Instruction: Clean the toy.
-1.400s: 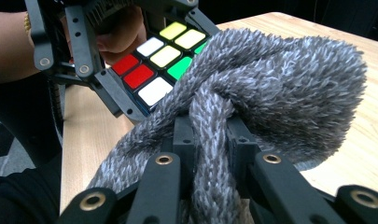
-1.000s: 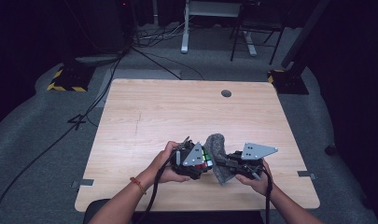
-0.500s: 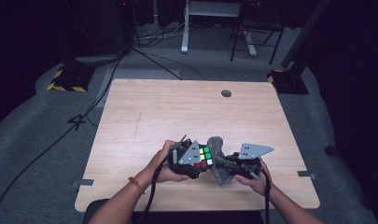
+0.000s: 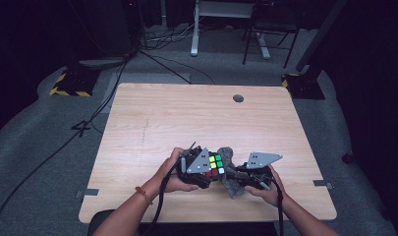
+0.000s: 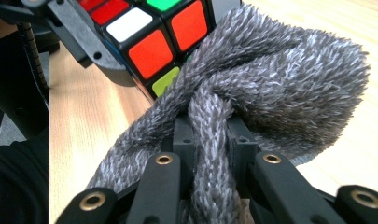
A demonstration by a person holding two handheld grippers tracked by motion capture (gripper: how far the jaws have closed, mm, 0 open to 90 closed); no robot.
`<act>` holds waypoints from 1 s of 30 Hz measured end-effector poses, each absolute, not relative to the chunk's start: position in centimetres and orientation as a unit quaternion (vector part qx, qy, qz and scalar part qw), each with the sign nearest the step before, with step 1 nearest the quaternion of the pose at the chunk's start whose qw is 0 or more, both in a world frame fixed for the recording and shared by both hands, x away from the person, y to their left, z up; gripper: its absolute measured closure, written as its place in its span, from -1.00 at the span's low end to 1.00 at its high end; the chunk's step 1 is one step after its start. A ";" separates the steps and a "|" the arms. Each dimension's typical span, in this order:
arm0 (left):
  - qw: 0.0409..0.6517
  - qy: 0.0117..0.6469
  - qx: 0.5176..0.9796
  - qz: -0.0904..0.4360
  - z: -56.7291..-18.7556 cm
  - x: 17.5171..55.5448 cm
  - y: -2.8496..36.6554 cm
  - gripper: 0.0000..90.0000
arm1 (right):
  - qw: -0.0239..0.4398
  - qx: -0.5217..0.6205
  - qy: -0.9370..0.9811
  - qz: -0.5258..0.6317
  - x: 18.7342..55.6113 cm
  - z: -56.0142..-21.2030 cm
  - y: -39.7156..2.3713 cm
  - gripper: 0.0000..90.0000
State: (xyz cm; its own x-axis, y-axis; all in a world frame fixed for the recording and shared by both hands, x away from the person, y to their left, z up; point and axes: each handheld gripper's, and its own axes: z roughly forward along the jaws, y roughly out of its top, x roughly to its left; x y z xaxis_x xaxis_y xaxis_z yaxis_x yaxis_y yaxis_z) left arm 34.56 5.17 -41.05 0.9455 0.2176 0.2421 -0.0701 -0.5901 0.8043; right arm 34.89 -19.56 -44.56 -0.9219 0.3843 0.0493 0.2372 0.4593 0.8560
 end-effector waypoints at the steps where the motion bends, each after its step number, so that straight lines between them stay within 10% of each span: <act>1: 0.452 0.044 0.877 0.159 -41.1 34.6 5.2 -0.26 | 0.078 0.182 0.851 0.486 34.9 -44.5 -19.5 0.74; 30: 0.458 0.039 0.873 0.161 -40.6 34.4 5.2 -0.26 | 0.095 0.185 0.853 0.478 35.2 -44.7 -19.9 0.74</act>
State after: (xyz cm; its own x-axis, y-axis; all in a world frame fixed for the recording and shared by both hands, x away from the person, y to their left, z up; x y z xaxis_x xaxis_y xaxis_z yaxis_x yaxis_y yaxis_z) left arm 34.36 5.21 -40.60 0.9454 0.2156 0.2445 -0.0786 -0.5771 0.8129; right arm 35.20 -19.88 -44.73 -0.9131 0.4075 0.0149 0.2255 0.4741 0.8511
